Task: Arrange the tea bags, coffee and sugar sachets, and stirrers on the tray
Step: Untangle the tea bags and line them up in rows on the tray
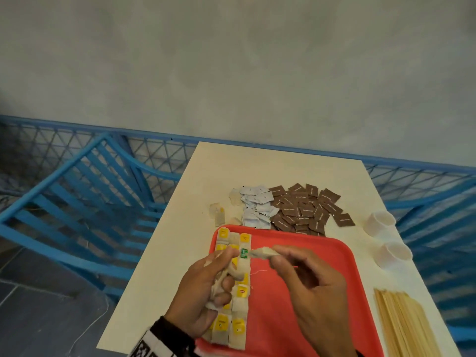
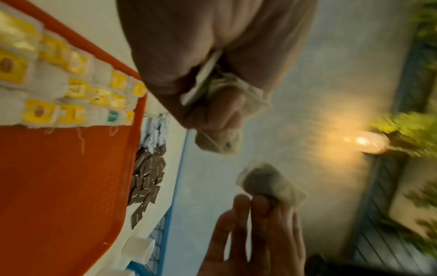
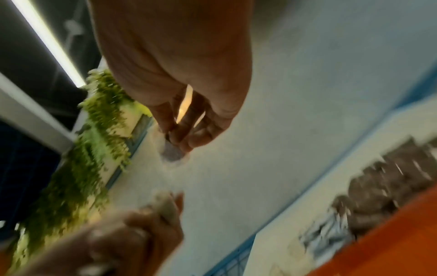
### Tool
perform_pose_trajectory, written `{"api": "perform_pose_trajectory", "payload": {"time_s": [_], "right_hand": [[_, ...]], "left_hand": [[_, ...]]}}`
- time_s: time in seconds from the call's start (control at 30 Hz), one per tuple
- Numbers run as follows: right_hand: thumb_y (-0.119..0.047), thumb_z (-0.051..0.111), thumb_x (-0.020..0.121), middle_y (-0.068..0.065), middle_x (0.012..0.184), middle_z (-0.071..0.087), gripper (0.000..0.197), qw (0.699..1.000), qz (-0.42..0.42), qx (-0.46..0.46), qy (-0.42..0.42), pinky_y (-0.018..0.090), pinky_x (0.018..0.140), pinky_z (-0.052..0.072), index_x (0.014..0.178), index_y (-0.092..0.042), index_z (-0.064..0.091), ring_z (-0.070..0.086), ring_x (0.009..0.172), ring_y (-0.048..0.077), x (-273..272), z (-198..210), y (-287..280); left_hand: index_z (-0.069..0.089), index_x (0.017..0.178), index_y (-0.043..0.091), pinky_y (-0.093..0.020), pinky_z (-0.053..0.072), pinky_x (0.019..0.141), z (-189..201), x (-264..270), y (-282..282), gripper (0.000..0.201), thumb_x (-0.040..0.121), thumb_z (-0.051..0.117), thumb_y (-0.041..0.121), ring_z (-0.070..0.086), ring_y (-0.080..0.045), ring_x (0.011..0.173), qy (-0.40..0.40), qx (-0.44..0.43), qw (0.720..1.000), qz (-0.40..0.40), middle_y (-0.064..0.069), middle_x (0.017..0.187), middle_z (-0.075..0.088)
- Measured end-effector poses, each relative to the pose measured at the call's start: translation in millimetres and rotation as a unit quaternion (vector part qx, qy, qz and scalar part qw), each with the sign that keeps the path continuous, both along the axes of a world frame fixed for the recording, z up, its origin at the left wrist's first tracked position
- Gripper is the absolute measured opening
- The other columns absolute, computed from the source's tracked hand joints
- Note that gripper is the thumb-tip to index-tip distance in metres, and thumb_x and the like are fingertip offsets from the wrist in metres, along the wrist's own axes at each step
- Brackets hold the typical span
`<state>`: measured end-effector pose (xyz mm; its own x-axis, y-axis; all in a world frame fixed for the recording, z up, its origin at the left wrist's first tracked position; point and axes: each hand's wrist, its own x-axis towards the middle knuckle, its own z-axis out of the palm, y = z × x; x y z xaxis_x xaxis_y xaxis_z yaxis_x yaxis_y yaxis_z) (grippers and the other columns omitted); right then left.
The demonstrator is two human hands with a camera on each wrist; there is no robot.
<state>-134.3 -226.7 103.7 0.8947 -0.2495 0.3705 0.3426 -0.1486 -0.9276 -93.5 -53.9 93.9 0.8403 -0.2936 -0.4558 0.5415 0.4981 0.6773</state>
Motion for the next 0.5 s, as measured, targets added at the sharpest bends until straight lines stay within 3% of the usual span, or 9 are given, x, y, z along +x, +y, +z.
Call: {"api": "perform_pose_trajectory", "payload": {"time_s": [0.07,0.13,0.23,0.4,0.5], "right_hand": [[-0.018,0.074,0.086,-0.009,0.092,0.075,0.012,0.988,-0.02,-0.108,-0.105,0.021,0.074,0.054,0.097,-0.021,0.078,0.071,0.082,0.011,0,-4,-1],[-0.007,0.076,0.082,-0.002,0.094,0.074,0.017,0.965,-0.042,-0.183,-0.185,0.023,0.074,0.054,0.098,-0.01,0.077,0.07,0.085,0.014,0,-8,1],[0.004,0.078,0.076,0.01,0.091,0.071,0.021,0.943,-0.059,-0.209,-0.252,0.028,0.07,0.053,0.097,0.001,0.075,0.068,0.082,0.022,-3,-13,5],[0.002,0.078,0.076,0.011,0.091,0.072,0.019,0.938,-0.057,-0.207,-0.273,0.03,0.067,0.054,0.095,0.003,0.075,0.069,0.081,0.023,-7,-18,7],[-0.007,0.073,0.08,0.007,0.095,0.074,0.015,0.953,-0.027,-0.188,-0.234,0.027,0.072,0.054,0.094,-0.005,0.078,0.071,0.084,0.022,-20,-13,7]], "left_hand": [[0.073,0.095,0.006,-0.013,0.025,0.031,17,-4,-4,0.036,0.081,0.067,0.039,0.039,-0.006,0.038,-0.063,0.032,0.995,-0.072,-0.014,0.065,0.057],[0.072,0.104,0.002,-0.015,0.021,0.035,31,-4,-8,0.049,0.081,0.065,0.046,0.037,-0.007,0.039,-0.118,0.062,0.986,-0.1,-0.016,0.067,0.059],[0.067,0.105,-0.002,-0.015,0.021,0.036,41,-1,-9,0.051,0.076,0.073,0.04,0.037,-0.01,0.039,-0.143,0.103,0.982,-0.074,-0.007,0.059,0.053],[0.072,0.103,0.003,-0.014,0.024,0.033,46,-4,0,0.039,0.071,0.077,0.024,0.04,-0.01,0.036,-0.135,0.073,0.986,-0.066,-0.007,0.055,0.052],[0.074,0.094,0.011,-0.017,0.027,0.037,48,-4,5,0.026,0.072,0.085,0.021,0.038,-0.013,0.035,-0.193,0.119,0.972,-0.057,-0.008,0.05,0.05]]}}
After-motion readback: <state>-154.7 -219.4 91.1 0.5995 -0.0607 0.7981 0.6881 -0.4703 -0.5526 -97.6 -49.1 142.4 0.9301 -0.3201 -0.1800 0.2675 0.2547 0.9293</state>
